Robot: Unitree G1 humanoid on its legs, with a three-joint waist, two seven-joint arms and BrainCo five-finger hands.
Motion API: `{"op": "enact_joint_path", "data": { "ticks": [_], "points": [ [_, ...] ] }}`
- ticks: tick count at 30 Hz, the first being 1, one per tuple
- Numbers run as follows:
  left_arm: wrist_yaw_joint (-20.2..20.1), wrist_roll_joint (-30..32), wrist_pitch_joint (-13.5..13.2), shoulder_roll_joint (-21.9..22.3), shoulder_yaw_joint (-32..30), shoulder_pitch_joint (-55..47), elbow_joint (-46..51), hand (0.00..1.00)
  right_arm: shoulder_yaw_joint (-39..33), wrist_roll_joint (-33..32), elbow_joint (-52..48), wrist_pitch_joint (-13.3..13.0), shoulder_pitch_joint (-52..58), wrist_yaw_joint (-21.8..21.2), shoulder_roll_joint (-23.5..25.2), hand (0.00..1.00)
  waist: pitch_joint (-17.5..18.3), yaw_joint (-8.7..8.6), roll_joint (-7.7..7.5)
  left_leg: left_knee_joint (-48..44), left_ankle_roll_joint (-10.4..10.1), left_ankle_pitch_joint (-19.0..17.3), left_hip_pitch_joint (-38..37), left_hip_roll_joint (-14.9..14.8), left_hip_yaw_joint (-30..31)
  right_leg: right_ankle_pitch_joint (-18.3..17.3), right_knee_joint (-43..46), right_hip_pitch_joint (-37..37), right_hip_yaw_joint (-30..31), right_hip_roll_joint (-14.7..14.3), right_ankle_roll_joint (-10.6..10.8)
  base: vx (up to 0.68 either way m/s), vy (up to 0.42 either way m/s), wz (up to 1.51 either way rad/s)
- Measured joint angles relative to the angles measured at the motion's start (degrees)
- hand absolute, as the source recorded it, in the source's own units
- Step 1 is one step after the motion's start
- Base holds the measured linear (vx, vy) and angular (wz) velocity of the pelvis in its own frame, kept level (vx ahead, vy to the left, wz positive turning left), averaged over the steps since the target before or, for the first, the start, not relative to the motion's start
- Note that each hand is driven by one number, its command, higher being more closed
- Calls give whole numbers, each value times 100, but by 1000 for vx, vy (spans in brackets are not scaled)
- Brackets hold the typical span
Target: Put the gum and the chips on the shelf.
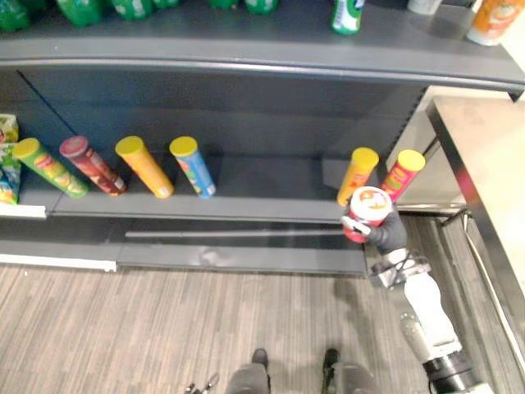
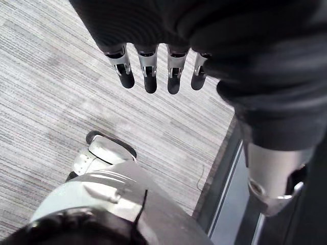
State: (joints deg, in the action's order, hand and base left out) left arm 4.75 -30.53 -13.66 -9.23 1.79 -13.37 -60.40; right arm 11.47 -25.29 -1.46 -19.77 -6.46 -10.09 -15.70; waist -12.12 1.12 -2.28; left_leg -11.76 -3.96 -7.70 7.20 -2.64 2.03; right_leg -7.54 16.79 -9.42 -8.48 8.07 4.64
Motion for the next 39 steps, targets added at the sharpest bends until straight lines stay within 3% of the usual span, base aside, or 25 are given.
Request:
{"op": "enact_joint_path", "data": {
  "ticks": [8,16,19,21,23,25,26,28,29,31,35,37,38,39],
  "points": [
    [105,-67,-18,0,15,-1,5,0,37,12,167,5,173,-13,98,100,58,-89,-12,784,17,423,-277,2,-234,310,-521,82,100,-20,42,-18,8,-8],
    [254,-8,53,-47,124,14,2,0,213,31,242,84,191,130,98,100,242,-188,-12,1069,27,489,-463,-4,-494,435,-686,176,257,-32,64,-44,15,-11],
    [404,36,195,-48,116,18,-8,0,216,56,242,92,190,156,97,100,303,-236,3,1028,43,467,-452,-21,-534,421,-659,175,250,-34,51,3,0,1],
    [423,42,263,-47,96,20,-21,0,213,55,242,118,191,157,96,100,307,-245,8,743,65,312,-408,-70,-608,360,-554,173,274,-57,23,23,-6,-8],
    [447,38,314,-30,-2,16,-131,0,217,52,237,237,221,138,78,100,354,-247,85,-120,44,-121,-112,-272,-631,149,-357,184,295,-215,-99,19,-45,-17],
    [438,35,320,-30,-42,40,-250,0,247,52,232,293,323,127,67,100,400,-249,159,-932,74,-279,152,-450,-684,2,-328,239,300,-354,-160,46,-63,-2],
    [370,-53,343,9,-49,86,-263,0,242,58,239,323,415,137,30,100,380,-260,181,-1651,176,-210,449,-515,-708,-87,-191,266,291,-359,-190,36,-70,4],
    [348,-106,388,79,-47,84,-293,0,241,67,238,328,524,137,-3,100,350,-242,207,-2111,239,-8,556,-496,-725,-235,5,374,345,-289,-211,26,-60,1],
    [327,-117,405,74,-47,80,-304,0,234,76,235,326,554,146,5,100,299,-254,113,-2172,212,175,559,-415,-755,-289,43,426,384,-165,-224,31,-27,3],
    [251,-11,420,78,-23,112,-296,0,224,117,235,319,545,201,37,100,276,-256,170,-1861,194,23,551,-405,-729,-309,43,451,418,-65,-234,6,-4,3],
    [242,47,418,142,22,92,-296,0,184,231,243,284,540,319,-16,100,233,-215,275,-694,59,46,506,-521,-234,-398,184,333,695,-15,-90,16,130,-27],
    [286,86,421,231,29,5,-307,0,180,226,244,243,541,320,-104,100,248,-207,442,-367,-148,8,304,-627,-138,-492,367,228,882,-107,63,62,248,-67],
    [299,89,429,196,29,6,-363,0,192,223,285,229,584,318,-124,100,212,-185,400,-483,-297,156,258,-554,-279,-536,430,226,1096,-25,159,97,363,-64],
    [299,134,429,125,77,7,-381,0,218,223,286,217,681,272,-119,100,245,-176,315,-487,-208,87,251,-416,-452,-492,268,260,1209,101,238,112,365,-52]
  ]
}}
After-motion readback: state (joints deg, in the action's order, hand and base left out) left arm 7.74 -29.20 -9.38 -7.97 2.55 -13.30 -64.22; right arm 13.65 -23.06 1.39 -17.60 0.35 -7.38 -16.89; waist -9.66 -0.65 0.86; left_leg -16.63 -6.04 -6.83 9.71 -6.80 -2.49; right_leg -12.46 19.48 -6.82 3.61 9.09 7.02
